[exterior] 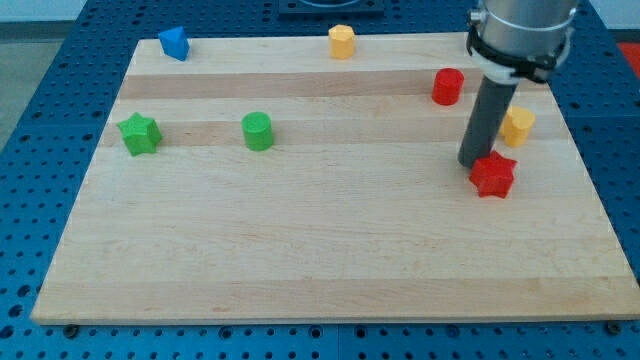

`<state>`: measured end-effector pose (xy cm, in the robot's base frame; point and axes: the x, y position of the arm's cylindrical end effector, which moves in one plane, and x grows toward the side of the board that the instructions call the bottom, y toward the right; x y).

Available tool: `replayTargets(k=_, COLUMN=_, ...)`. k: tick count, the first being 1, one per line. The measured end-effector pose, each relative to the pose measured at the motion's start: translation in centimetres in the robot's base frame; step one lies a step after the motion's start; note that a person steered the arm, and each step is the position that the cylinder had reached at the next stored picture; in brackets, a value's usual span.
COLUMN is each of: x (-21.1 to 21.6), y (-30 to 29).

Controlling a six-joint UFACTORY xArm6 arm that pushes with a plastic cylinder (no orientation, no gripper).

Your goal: Push the red star down a bit

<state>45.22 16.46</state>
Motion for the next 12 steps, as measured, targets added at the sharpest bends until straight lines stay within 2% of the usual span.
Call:
replayTargets(k=1, x=3.8, y=0.7)
replayTargets(k=2, x=4.0, y=0.7)
replayTargets(k=3, x=0.4, y=-0.5)
replayTargets(k=7, x=4.4, y=6.4)
replayTargets(k=12, x=5.3, y=0.4)
